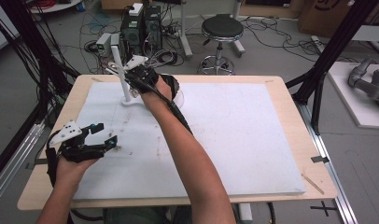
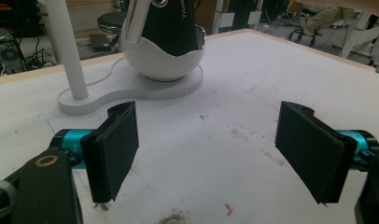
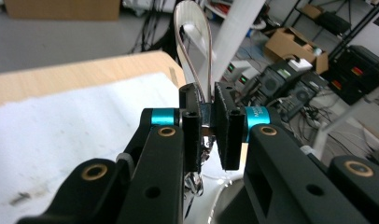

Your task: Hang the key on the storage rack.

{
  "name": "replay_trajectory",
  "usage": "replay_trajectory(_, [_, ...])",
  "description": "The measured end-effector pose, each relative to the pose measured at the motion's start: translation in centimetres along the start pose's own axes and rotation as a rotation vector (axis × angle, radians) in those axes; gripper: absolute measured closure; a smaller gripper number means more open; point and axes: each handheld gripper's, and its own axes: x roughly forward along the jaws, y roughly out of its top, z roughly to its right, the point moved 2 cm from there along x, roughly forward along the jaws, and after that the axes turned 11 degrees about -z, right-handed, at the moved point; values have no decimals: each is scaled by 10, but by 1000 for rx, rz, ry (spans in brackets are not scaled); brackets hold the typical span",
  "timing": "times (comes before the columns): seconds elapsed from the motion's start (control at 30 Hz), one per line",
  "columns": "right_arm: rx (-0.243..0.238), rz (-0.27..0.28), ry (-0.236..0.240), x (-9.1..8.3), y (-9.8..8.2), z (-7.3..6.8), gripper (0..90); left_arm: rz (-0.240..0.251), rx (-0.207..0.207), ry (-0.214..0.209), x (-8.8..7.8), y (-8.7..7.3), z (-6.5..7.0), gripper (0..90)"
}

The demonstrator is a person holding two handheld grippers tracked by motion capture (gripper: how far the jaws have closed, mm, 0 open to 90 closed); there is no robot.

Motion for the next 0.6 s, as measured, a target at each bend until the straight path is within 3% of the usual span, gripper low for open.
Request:
replay_trajectory(0.37, [10,-59,-26,13,-6,2,817,-3,0,-4,0,-1,1,216])
replay_trajectory(0.43, [29,-47,-29,12,-6,2,716,-3,-1,-6,0,-1,0,216])
replay_trajectory(0.6, [21,-16,-21,1,-6,4,690,-7,4,-7,1,-1,1,216])
